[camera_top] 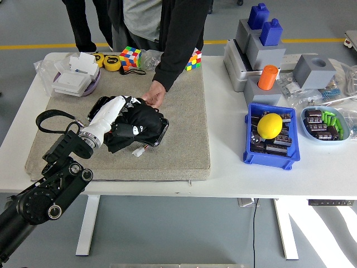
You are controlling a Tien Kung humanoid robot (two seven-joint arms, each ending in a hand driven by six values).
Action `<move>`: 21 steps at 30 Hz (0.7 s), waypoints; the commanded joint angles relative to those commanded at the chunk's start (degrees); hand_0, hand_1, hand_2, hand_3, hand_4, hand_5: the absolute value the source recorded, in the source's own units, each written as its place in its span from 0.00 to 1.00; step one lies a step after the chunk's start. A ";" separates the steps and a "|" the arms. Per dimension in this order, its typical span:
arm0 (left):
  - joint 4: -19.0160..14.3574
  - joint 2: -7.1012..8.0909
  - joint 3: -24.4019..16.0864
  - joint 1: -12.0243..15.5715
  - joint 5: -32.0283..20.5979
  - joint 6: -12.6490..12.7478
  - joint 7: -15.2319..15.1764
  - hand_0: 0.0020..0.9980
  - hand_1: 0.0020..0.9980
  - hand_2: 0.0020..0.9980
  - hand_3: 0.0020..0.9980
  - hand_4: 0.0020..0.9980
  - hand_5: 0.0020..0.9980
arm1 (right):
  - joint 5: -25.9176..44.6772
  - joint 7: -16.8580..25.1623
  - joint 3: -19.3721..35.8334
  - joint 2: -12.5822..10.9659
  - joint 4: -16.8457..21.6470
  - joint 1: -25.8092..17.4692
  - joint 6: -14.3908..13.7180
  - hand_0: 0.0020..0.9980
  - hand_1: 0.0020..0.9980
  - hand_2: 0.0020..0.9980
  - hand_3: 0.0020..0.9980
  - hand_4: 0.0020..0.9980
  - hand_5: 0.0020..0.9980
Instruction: Pick the rag up,wipe the panel,place it on the desk
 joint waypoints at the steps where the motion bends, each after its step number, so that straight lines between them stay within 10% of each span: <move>1: -0.16 -0.04 0.70 -0.09 -0.25 0.00 -0.01 0.23 0.36 0.42 0.56 0.75 0.00 | -0.01 0.01 0.08 0.03 0.00 0.01 0.00 0.59 0.57 0.48 0.52 0.90 0.37; 21: 4.15 -0.07 0.35 -1.69 0.31 1.32 -2.00 0.23 0.35 0.42 0.56 0.76 0.00 | 0.34 0.00 -0.13 0.03 0.24 -0.03 0.01 0.59 0.57 0.48 0.52 0.91 0.37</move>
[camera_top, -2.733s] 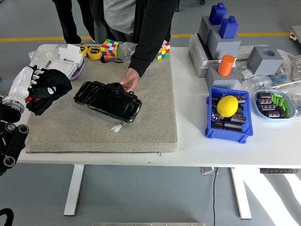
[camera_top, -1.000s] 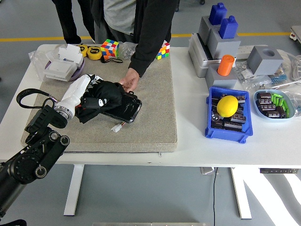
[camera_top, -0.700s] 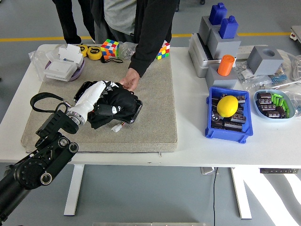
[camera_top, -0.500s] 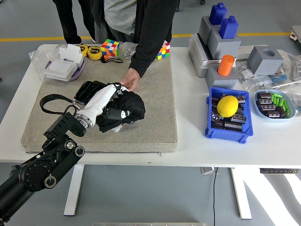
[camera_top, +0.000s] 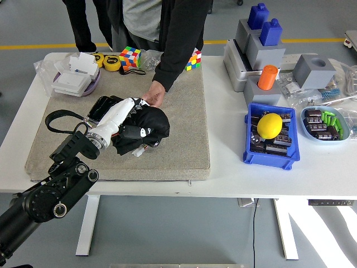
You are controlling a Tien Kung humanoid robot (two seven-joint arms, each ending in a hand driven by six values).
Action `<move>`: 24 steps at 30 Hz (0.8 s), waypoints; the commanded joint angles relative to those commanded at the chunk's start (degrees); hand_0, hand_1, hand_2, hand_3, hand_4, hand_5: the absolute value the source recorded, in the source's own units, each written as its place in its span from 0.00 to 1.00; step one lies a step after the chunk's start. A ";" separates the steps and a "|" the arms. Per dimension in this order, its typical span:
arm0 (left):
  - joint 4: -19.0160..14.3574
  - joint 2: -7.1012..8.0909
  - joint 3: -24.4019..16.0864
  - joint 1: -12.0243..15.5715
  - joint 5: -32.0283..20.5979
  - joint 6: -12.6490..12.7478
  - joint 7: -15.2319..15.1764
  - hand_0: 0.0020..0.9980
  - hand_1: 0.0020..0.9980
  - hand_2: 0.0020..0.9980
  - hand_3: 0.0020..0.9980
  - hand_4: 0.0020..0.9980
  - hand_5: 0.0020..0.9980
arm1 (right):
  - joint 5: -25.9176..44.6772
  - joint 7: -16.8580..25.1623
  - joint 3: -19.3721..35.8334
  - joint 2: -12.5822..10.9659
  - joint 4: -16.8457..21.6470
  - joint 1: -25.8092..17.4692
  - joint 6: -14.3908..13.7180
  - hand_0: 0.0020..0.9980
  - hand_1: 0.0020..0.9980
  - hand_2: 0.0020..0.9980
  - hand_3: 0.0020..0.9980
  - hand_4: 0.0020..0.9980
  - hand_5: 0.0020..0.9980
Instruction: Pick the rag up,wipe the panel,place it on the desk
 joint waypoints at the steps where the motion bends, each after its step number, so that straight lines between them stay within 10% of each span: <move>1: 0.32 0.08 -0.52 0.00 0.12 0.11 -0.12 0.23 0.35 0.42 0.56 0.76 0.00 | -0.01 0.00 0.02 0.00 0.00 -0.02 0.00 0.59 0.57 0.48 0.52 0.91 0.37; 24: 12.18 1.57 -11.45 -3.15 2.26 5.35 -4.36 0.23 0.35 0.42 0.56 0.75 0.00 | 0.19 -0.01 -0.45 -0.09 0.14 0.07 0.02 0.59 0.57 0.48 0.52 0.91 0.38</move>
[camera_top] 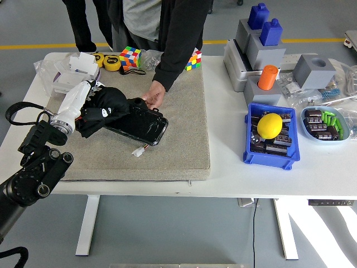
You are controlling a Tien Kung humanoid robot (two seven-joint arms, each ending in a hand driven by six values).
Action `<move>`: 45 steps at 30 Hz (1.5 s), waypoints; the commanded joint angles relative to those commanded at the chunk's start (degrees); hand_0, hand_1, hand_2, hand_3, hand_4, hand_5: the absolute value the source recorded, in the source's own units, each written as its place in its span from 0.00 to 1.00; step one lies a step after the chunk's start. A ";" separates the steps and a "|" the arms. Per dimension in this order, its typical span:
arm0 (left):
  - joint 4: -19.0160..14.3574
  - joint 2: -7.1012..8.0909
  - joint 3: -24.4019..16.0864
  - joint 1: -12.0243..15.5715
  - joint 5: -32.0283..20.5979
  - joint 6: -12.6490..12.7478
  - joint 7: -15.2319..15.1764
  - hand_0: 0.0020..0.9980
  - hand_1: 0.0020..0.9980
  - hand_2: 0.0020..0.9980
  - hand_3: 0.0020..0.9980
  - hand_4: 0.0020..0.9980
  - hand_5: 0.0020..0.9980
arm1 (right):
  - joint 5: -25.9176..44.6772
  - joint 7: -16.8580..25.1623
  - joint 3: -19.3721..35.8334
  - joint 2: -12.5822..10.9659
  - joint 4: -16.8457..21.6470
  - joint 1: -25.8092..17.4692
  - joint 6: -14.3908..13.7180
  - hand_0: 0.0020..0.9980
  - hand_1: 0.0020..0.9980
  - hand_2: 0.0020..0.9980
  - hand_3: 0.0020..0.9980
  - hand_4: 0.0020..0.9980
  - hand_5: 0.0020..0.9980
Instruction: Pick the rag up,wipe the panel,place it on the desk
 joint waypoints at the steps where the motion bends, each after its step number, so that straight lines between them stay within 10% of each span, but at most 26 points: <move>1: 0.64 0.16 -0.32 -0.17 0.11 0.12 -0.05 0.23 0.35 0.42 0.56 0.75 0.00 | 0.02 -0.01 -0.06 -0.02 0.00 0.01 0.00 0.59 0.57 0.48 0.52 0.91 0.38; 18: 4.95 0.59 -2.45 -0.30 1.19 1.53 -0.61 0.23 0.35 0.42 0.56 0.75 0.00 | 0.69 0.01 -1.10 -0.16 0.44 -0.19 0.03 0.59 0.57 0.48 0.52 0.91 0.38; 45: -7.99 0.81 12.99 2.31 -3.88 0.36 0.87 0.23 0.34 0.43 0.56 0.75 0.00 | 0.80 0.01 -1.05 0.17 0.75 -0.28 0.03 0.59 0.57 0.48 0.52 0.91 0.37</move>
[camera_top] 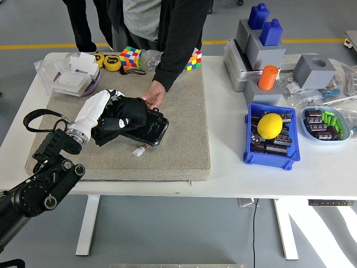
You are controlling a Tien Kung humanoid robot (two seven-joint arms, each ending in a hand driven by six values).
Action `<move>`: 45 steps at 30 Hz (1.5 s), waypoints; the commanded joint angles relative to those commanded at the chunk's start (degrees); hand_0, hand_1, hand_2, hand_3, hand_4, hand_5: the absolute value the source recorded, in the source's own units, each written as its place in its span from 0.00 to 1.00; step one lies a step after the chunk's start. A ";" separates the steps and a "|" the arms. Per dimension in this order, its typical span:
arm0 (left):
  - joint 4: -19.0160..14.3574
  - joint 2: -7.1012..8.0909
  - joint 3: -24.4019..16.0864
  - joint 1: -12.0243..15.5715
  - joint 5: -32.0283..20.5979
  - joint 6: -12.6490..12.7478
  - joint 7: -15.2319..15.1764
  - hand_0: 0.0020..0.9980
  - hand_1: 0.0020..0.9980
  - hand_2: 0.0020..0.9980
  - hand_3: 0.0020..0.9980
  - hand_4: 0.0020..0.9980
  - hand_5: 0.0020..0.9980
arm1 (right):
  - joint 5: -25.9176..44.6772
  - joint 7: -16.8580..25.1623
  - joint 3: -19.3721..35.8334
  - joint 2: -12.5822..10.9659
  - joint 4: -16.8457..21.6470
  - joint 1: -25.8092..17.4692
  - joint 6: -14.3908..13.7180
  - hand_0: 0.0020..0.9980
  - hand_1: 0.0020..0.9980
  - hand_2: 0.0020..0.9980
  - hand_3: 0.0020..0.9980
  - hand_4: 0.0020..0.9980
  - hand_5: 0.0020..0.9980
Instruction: Pick the rag up,wipe the panel,place it on the desk
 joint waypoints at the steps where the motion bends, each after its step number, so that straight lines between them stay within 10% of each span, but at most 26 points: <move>1: -0.53 0.03 0.77 0.09 -0.22 0.00 -0.01 0.23 0.34 0.43 0.56 0.75 0.00 | 0.00 0.00 0.03 0.02 0.00 0.00 0.00 0.59 0.57 0.48 0.52 0.91 0.37; 20: -5.03 -0.85 9.96 -0.16 -2.55 0.34 -0.42 0.23 0.34 0.42 0.56 0.75 0.00 | 0.08 0.06 -0.08 0.16 0.06 0.00 0.11 0.59 0.57 0.48 0.52 0.91 0.37; 45: 3.60 -0.20 0.47 -1.02 -0.66 1.22 -2.02 0.23 0.33 0.42 0.56 0.76 0.00 | 0.18 0.06 -0.08 0.23 0.22 -0.06 0.09 0.59 0.57 0.48 0.52 0.91 0.36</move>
